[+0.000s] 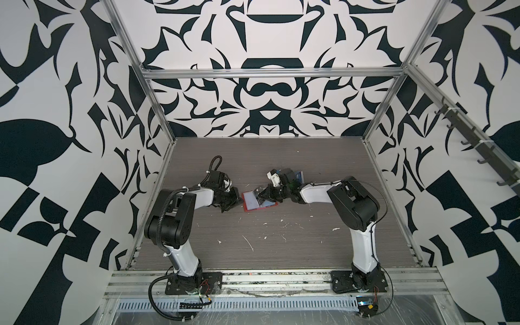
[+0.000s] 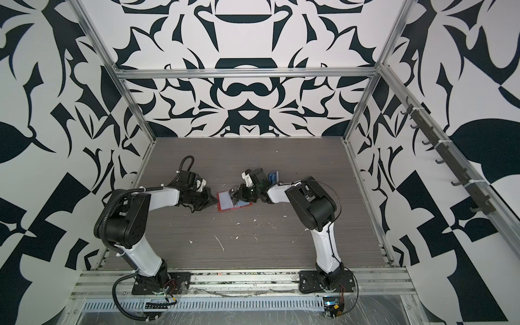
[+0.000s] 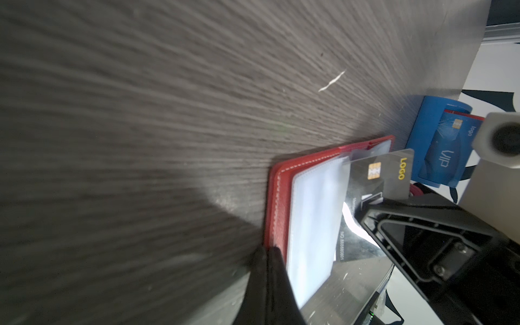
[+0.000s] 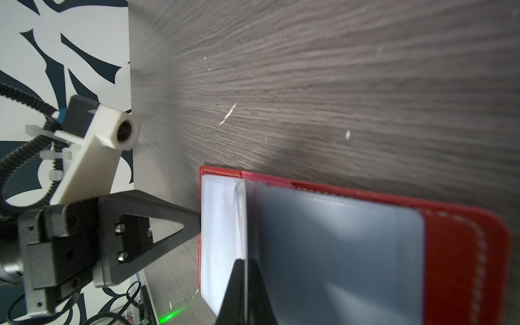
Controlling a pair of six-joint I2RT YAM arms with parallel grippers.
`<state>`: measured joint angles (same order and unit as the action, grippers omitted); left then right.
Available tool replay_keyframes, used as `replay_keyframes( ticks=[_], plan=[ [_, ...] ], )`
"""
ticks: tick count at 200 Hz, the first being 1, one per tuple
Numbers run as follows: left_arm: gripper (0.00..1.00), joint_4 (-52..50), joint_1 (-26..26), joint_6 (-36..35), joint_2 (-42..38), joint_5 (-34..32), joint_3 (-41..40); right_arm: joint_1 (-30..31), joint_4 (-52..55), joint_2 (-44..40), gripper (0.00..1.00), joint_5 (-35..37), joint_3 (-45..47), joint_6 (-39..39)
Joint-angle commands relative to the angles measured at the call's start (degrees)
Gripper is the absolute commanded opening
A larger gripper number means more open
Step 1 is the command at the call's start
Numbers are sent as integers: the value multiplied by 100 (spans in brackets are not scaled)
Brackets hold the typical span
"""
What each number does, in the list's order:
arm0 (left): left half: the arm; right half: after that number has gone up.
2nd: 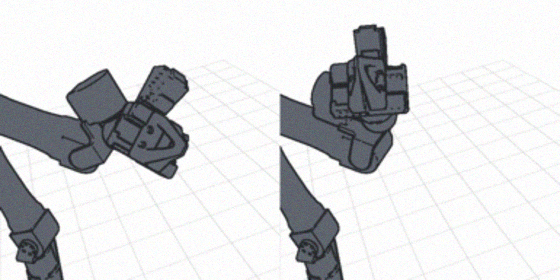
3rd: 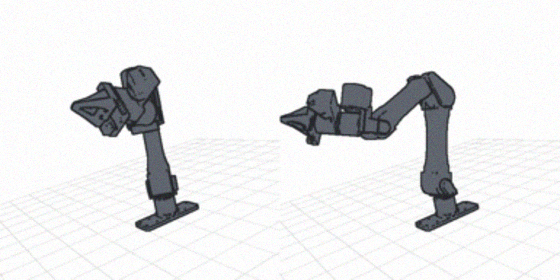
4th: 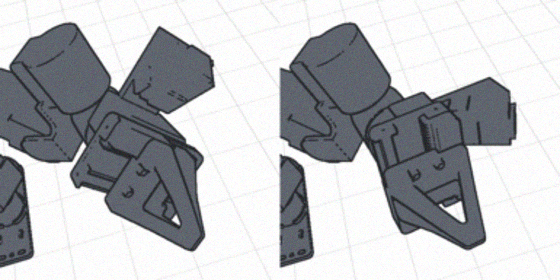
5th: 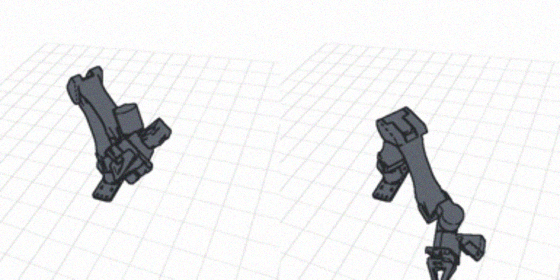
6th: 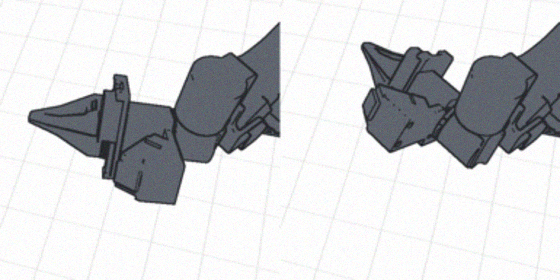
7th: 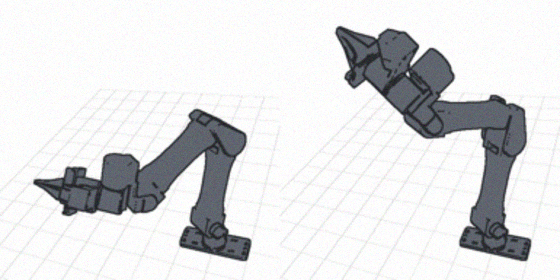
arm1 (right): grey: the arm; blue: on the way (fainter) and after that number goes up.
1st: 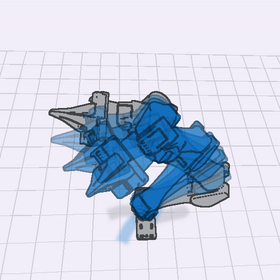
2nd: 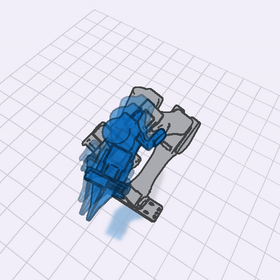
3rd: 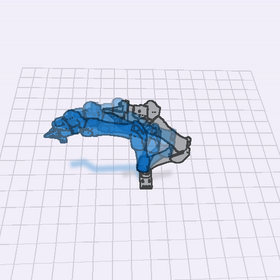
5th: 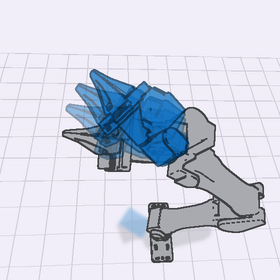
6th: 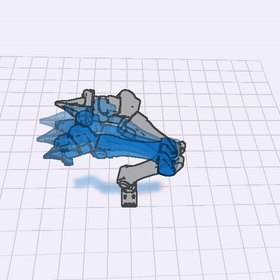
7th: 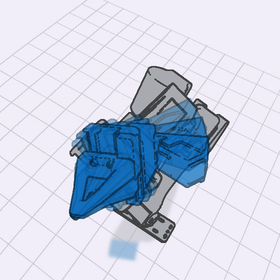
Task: Insert credit cards into a card holder
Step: Insert the credit card into the card slot.
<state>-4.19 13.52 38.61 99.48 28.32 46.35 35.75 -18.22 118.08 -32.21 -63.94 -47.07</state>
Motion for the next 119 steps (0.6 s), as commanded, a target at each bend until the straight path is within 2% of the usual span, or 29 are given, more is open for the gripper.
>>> replay_keyframes(
  ticks=[1,119],
  plan=[
    [0,-12,2,2,54,10,-152,64,-96,-3,0,48,157,-148],
    [0,79,2,49,83,16,-223,211,-870,83,0,177,527,-512]
  ],
)
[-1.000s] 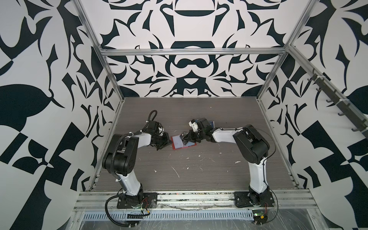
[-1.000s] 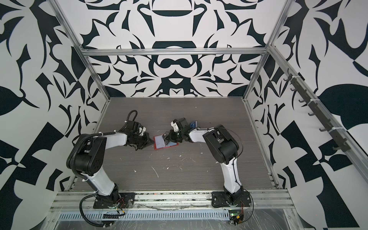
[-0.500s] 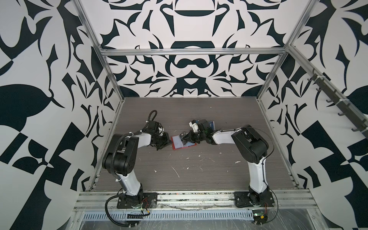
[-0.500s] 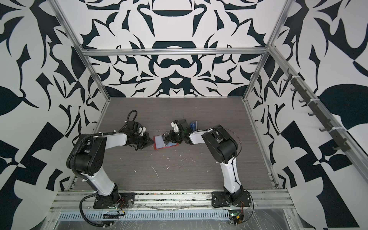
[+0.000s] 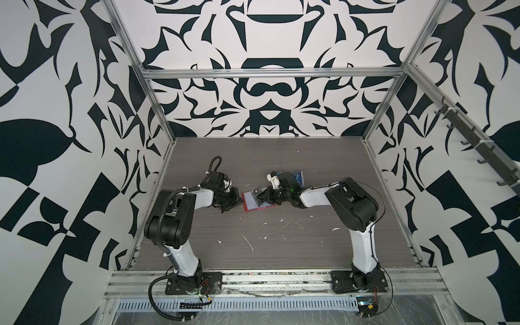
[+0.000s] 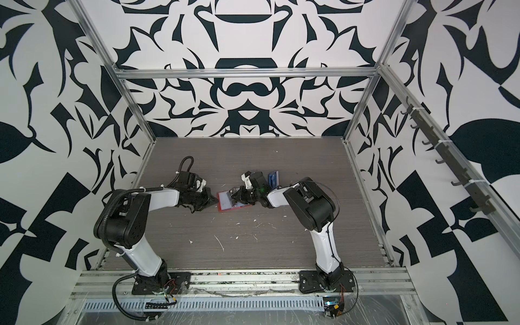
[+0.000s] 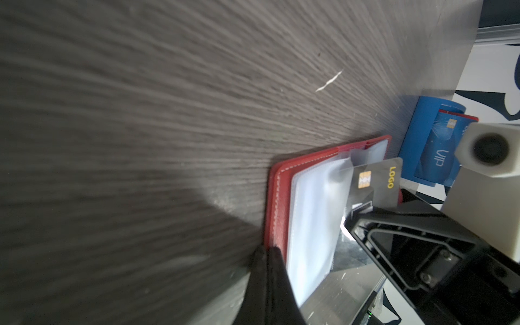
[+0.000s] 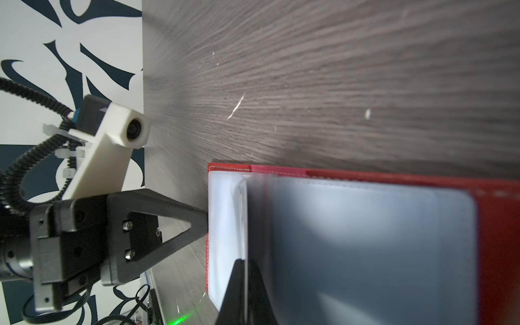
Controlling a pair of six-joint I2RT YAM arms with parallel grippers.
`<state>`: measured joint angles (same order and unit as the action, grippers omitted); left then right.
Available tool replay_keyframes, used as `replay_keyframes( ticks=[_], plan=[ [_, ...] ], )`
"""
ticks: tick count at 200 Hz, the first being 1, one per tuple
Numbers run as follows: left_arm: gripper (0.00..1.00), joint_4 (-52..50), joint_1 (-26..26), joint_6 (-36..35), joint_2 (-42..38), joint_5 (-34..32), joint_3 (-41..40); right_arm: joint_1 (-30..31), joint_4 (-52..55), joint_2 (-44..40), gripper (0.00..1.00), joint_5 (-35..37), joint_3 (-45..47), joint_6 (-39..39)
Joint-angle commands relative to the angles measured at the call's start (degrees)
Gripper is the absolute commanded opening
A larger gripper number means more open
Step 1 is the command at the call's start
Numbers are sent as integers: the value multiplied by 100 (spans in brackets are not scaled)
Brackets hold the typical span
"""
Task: Insert credit cards into a card holder
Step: Insert the credit card into the card slot.
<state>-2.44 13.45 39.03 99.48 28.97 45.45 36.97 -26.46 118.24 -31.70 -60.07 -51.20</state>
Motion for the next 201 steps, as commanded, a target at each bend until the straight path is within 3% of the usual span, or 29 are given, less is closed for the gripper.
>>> replay_keyframes(
  ticks=[1,112,148,201],
  plan=[
    [0,-93,8,8,86,-54,-133,90,-53,68,0,128,143,-100],
    [0,-55,8,9,99,-58,-168,267,-87,39,0,425,253,-107],
    [0,-55,7,8,89,-73,-172,307,476,-151,21,663,130,198],
    [0,-64,8,-20,-18,-187,-220,380,1196,-292,35,941,-112,531]
  ],
)
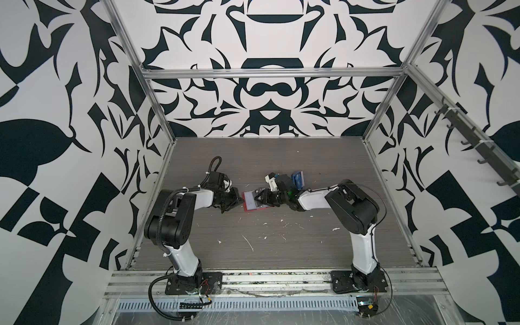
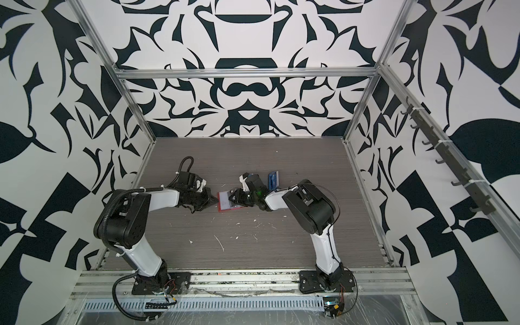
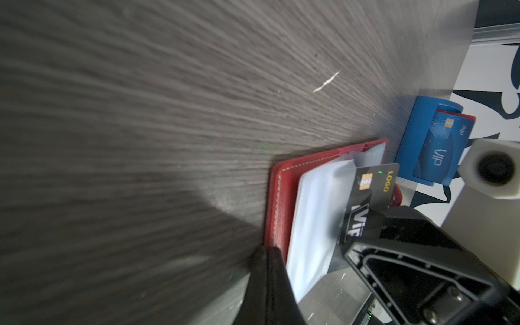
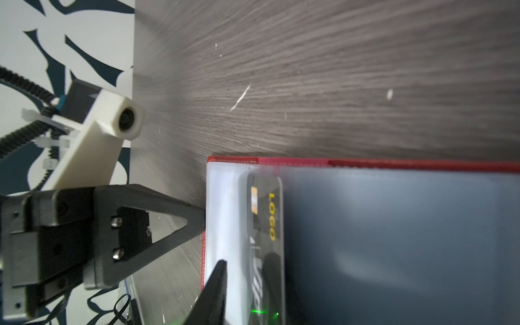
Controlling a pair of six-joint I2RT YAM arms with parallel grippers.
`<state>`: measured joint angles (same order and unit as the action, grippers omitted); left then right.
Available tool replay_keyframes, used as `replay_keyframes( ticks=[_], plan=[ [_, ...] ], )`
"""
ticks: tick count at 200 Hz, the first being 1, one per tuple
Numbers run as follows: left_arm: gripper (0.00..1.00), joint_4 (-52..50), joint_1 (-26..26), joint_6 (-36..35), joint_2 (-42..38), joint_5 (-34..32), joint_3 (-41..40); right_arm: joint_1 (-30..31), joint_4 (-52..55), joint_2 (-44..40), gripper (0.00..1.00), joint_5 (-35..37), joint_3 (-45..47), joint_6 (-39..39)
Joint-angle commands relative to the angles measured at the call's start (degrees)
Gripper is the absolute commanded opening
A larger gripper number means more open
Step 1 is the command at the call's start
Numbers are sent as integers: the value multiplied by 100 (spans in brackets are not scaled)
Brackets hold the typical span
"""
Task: Insert credit cards into a card holder
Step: Insert the credit card into the card slot.
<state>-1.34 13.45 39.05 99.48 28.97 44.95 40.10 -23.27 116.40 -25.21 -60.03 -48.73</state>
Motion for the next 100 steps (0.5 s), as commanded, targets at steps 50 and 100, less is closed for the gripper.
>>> replay_keyframes(
  ticks=[50,100],
  plan=[
    [0,-209,8,-55,-66,-188,-151,169,1729,-161,44,660,-470,654],
    [0,-208,8,-77,-34,-148,-131,266,2455,-127,51,963,-825,898]
  ],
)
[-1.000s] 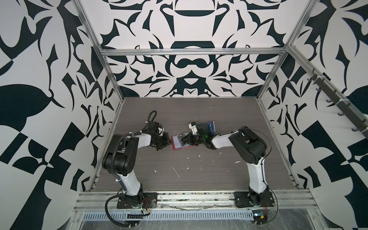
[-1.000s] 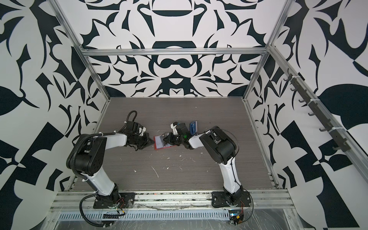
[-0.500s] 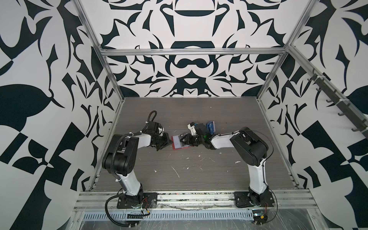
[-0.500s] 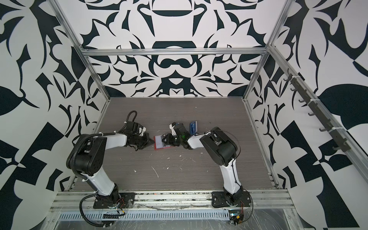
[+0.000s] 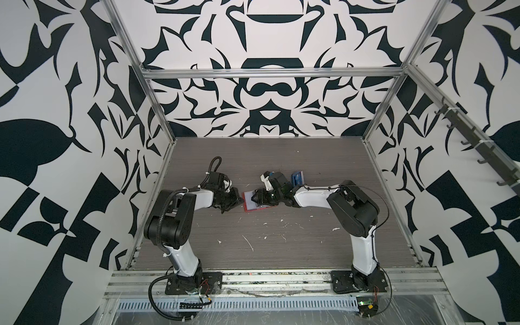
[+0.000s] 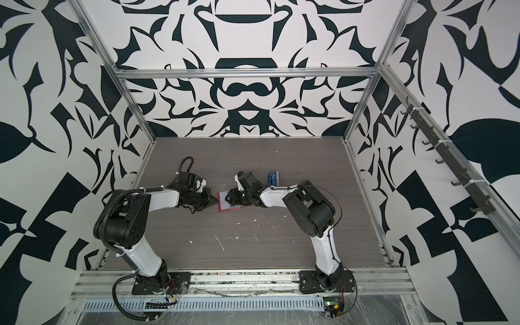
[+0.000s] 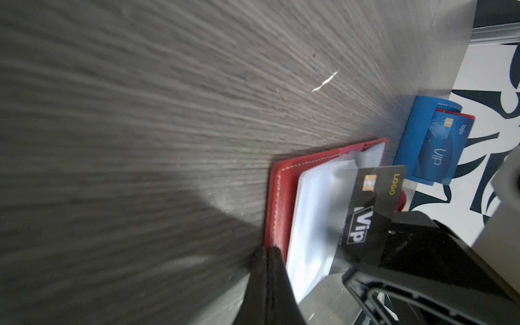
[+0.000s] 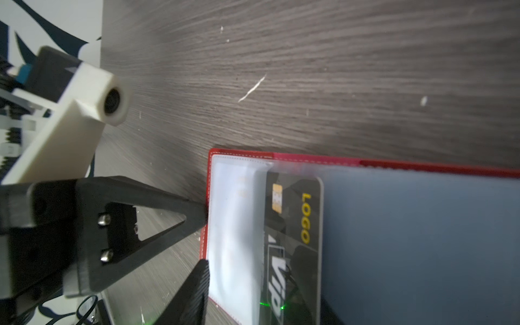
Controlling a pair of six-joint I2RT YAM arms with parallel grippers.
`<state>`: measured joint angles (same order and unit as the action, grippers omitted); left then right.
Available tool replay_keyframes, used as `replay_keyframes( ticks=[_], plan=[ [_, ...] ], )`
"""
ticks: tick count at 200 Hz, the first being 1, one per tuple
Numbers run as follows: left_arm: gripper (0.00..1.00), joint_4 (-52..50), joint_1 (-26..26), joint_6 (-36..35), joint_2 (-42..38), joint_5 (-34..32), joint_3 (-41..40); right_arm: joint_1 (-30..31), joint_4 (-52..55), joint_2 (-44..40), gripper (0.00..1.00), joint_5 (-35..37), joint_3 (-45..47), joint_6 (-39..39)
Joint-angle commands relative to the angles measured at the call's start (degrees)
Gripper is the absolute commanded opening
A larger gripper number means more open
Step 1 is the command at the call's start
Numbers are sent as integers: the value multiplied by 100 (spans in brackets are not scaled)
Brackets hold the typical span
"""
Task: Insert credit cards into a card holder
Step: Insert the credit card into the card slot.
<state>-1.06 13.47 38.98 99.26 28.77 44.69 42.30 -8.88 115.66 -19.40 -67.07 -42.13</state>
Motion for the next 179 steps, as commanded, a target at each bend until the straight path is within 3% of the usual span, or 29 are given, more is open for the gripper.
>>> replay_keyframes(
  ticks=[1,179],
  plan=[
    [0,-237,6,-68,-8,-123,-103,43,1023,-52,51,387,-126,239],
    [0,-237,5,-102,19,-195,-144,112,2313,8,59,862,-836,604]
  ],
)
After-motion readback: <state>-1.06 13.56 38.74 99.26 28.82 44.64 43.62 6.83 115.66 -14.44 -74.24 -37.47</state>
